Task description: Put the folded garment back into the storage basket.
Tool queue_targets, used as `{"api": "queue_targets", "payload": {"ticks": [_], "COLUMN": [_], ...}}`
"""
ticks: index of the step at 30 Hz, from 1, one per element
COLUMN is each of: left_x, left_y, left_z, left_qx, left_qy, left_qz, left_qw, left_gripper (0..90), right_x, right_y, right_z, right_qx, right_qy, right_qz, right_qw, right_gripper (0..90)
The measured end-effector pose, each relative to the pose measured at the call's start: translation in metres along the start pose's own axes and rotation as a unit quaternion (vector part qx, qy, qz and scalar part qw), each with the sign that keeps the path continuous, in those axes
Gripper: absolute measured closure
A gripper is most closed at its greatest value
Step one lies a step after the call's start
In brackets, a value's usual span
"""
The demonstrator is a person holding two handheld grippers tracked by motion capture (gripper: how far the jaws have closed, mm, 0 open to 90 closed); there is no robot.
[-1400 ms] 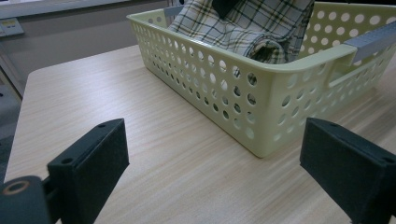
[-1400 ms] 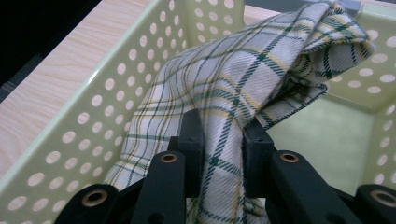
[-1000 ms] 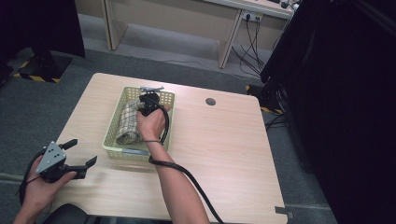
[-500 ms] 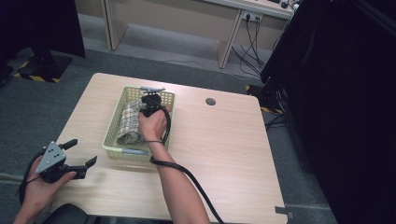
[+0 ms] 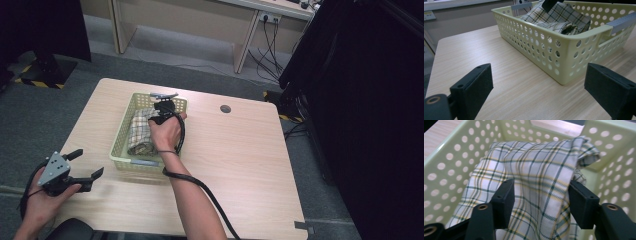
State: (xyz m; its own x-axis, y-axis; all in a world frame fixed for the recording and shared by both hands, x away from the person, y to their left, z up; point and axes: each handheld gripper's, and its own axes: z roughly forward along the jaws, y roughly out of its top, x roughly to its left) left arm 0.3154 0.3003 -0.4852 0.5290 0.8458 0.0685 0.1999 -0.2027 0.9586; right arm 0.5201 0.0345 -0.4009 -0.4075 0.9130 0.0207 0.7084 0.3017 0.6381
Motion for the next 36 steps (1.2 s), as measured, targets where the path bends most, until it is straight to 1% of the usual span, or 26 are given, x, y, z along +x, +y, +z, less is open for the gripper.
{"api": "queue_targets", "payload": {"ticks": [3, 7, 8, 9, 11, 12, 13, 17, 20, 25, 32, 34, 36], "left_x": [0.0, 0.0, 0.0, 0.0, 0.0, 0.0, 0.0, 0.0, 0.0, 0.0, 0.0, 0.0, 0.0], "left_y": [0.0, 0.0, 0.0, 0.0, 0.0, 0.0, 0.0, 0.0, 0.0, 0.0, 0.0, 0.0, 0.0], "left_z": [0.0, 0.0, 0.0, 0.0, 0.0, 0.0, 0.0, 0.0, 0.0, 0.0, 0.0, 0.0, 0.0], "left_qx": [0.0, 0.0, 0.0, 0.0, 0.0, 0.0, 0.0, 0.001, 0.001, 0.001, 0.001, 0.001, 0.001], "left_qy": [0.0, 0.0, 0.0, 0.0, 0.0, 0.0, 0.0, 0.0, 0.0, 0.001, 0.002, 0.002, 0.002], "left_qz": [0.0, 0.0, 0.0, 0.0, 0.0, 0.001, 0.001, 0.002, 0.002, 0.002, 0.003, 0.002, 0.003], "left_qw": [1.0, 1.0, 1.0, 1.0, 1.0, 1.0, 1.0, 1.0, 1.0, 1.0, 1.0, 1.0, 1.0], "left_gripper": [7.6, 7.6, 7.6, 7.6, 7.6, 7.6, 7.6, 7.6, 7.6, 7.6, 7.4, 7.1, 7.0], "right_x": [-0.003, -0.008, -0.012, -0.015, -0.021, -0.021, -0.024, -0.039, -0.043, -0.048, -0.053, -0.058, -0.061], "right_y": [0.001, 0.003, 0.005, 0.006, 0.008, 0.008, 0.008, 0.005, 0.004, 0.0, -0.006, -0.009, -0.01], "right_z": [-0.003, -0.009, -0.015, -0.018, -0.023, -0.023, -0.025, -0.032, -0.034, -0.037, -0.04, -0.043, -0.046], "right_qx": [0.006, 0.002, -0.004, -0.005, -0.008, -0.008, -0.008, -0.009, -0.008, -0.007, -0.005, -0.01, -0.012], "right_qy": [0.001, 0.003, 0.003, 0.0, -0.001, -0.001, -0.003, 0.002, 0.0, 0.002, 0.015, 0.019, 0.019], "right_qz": [0.011, 0.017, 0.026, 0.029, 0.036, 0.036, 0.037, 0.051, 0.049, 0.045, 0.041, 0.04, 0.04], "right_qw": [0.9999, 0.9998, 0.9996, 0.9996, 0.9993, 0.9993, 0.9993, 0.9987, 0.9988, 0.9989, 0.9991, 0.999, 0.9989], "right_gripper": [33.7, 30.2, 27.1, 25.3, 24.0, 24.0, 23.6, 21.7, 20.9, 20.4, 20.0, 20.0, 19.7]}}
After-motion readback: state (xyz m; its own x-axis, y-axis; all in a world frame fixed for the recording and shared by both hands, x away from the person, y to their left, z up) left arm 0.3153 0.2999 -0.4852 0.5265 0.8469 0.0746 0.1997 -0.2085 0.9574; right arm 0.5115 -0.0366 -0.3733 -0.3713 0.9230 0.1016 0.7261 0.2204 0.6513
